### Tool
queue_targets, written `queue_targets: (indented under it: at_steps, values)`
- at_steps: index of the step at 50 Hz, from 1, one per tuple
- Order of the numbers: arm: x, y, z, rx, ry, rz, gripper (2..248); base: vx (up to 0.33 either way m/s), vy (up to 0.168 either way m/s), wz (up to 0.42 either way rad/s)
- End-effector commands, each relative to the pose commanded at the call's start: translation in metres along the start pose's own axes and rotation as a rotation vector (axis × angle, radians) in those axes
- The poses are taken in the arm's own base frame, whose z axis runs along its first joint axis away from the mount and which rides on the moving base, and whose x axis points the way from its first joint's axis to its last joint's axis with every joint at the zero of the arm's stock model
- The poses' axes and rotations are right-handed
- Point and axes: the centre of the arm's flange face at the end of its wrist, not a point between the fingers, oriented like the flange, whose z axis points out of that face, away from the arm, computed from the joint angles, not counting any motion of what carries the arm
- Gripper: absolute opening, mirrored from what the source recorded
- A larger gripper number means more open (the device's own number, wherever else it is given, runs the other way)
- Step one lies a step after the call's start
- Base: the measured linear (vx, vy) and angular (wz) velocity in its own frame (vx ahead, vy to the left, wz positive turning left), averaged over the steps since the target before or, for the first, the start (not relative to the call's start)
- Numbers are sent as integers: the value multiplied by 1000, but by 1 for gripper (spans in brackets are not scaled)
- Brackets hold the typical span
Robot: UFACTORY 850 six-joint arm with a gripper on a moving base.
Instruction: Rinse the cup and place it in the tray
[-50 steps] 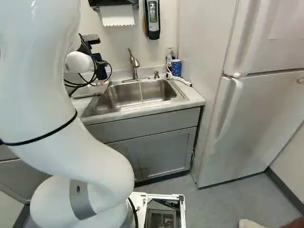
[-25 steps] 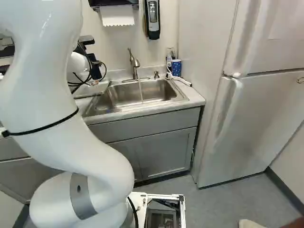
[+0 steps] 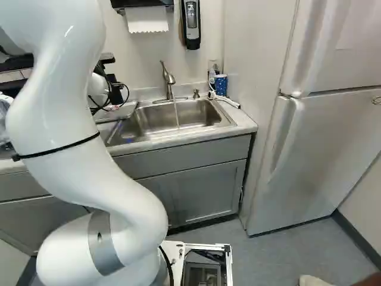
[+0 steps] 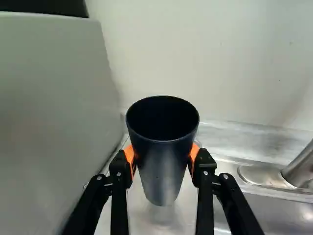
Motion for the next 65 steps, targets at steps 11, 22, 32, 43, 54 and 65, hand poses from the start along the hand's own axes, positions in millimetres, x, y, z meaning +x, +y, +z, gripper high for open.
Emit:
queue_targets:
  at_steps: [11, 22, 32, 43, 54, 65]
  values:
    - [-12, -1, 5, -4, -22, 10, 123, 0, 0, 0]
    - [-24, -2, 10, -4, -44, 8, 123, 0, 0, 0]
    - [-29, -2, 12, -4, -54, 7, 123, 0, 0, 0]
    - [-28, -2, 12, -6, -46, 7, 123, 0, 0, 0]
    - [-28, -1, 13, -10, -24, 6, 123, 0, 0, 0]
    - [-37, -1, 17, -12, -27, 5, 123, 0, 0, 0]
